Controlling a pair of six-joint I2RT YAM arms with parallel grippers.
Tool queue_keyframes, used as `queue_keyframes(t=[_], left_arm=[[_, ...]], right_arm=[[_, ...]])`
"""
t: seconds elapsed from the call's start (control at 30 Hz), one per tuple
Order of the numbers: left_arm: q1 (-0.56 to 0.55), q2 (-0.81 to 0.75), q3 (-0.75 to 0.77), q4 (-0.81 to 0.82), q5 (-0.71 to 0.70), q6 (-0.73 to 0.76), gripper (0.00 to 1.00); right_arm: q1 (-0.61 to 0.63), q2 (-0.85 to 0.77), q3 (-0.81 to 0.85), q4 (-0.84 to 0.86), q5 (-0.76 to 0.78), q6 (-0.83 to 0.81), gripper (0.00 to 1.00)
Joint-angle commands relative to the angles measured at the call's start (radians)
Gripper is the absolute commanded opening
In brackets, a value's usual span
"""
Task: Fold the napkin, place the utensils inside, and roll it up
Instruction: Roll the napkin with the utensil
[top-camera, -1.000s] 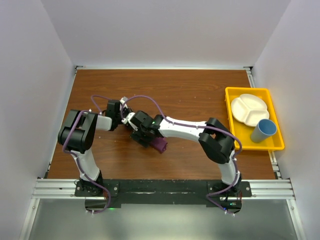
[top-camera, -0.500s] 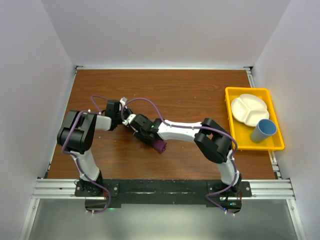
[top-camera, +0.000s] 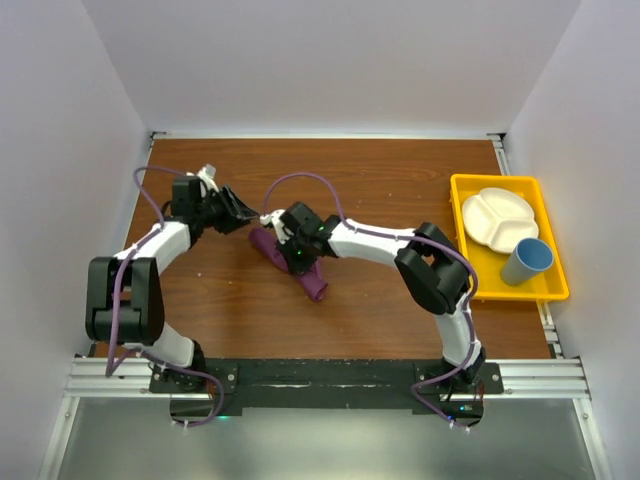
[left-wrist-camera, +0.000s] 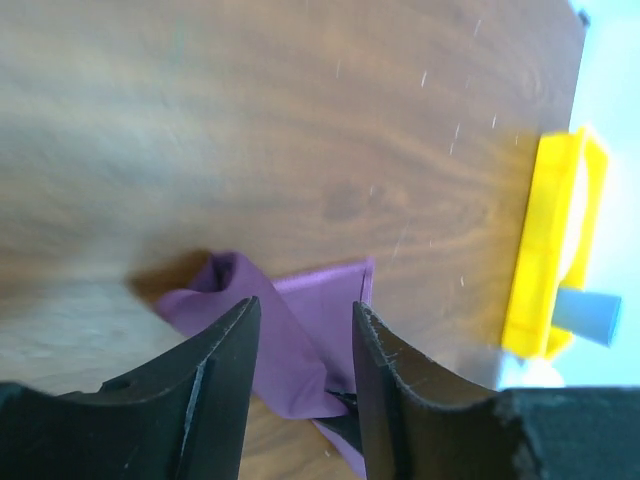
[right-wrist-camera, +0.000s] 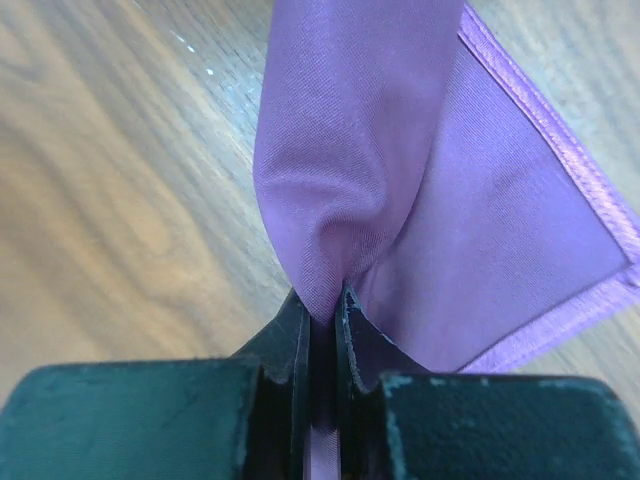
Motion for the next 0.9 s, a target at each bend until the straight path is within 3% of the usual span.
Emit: queue_keyframes(t=[0.0, 0.13, 0.27, 0.37, 0.53, 0.73, 0.87], left_arm=[[0.013, -0.068, 0.064, -0.105, -0.032, 0.101, 0.47], [-0.01, -0.095, -0.022, 0.004, 0.075, 0.023, 0.45], [-0.096, -0.077, -0.141, 0.226, 0.134, -0.077, 0.43], [-0.155, -0.015, -0.212, 0.497, 0.154, -0.189, 0.39], [-0.171, 0.142, -0.229, 0.68, 0.163, -0.252, 0.27], [-0.168, 0.227, -0.197, 0.674, 0.141, -0.188, 0.18], [-0.163, 0.273, -0.205, 0.651, 0.128, -0.123, 0.15]], right_arm=[[-0.123, 0.044, 0.002, 0.016, -0.55, 0.137, 0.0], [-0.234, 0.094, -0.067, 0.196, -0.899, 0.329, 0.0], [-0.275, 0.175, -0.079, 0.287, -1.041, 0.4, 0.0], [-0.292, 0.219, -0.075, 0.27, -1.046, 0.38, 0.0], [-0.317, 0.225, -0.095, 0.233, -1.012, 0.332, 0.02], [-0.321, 0.193, -0.092, 0.166, -0.931, 0.286, 0.1], [-0.321, 0.151, -0.051, 0.079, -0.834, 0.245, 0.21]])
